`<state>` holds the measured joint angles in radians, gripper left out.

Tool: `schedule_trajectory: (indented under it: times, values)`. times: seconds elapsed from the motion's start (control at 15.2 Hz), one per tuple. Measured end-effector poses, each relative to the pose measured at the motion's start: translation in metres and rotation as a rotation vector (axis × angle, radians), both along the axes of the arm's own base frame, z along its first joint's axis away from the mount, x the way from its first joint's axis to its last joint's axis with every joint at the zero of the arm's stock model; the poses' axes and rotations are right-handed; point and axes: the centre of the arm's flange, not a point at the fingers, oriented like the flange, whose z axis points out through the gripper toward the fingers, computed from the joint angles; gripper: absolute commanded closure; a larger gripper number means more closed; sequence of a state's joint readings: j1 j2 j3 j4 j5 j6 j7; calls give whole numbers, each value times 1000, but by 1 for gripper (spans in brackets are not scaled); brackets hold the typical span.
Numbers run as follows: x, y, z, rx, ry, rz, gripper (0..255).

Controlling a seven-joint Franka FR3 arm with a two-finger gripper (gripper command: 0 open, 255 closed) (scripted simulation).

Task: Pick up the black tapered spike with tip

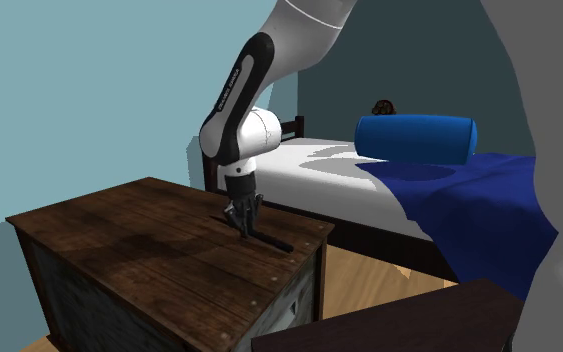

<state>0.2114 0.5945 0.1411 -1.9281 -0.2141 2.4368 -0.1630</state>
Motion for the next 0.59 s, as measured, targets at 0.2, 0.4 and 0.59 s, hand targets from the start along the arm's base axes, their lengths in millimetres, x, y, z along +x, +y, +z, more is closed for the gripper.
schedule_trajectory:
  times: [0.2, 0.4, 0.59]
  values:
    - [0, -1, 14, 0, 0, -1, 255]
    - [1, 0, 31, 0, 0, -1, 255]
    - [0, 0, 47, 0, 0, -1, 255]
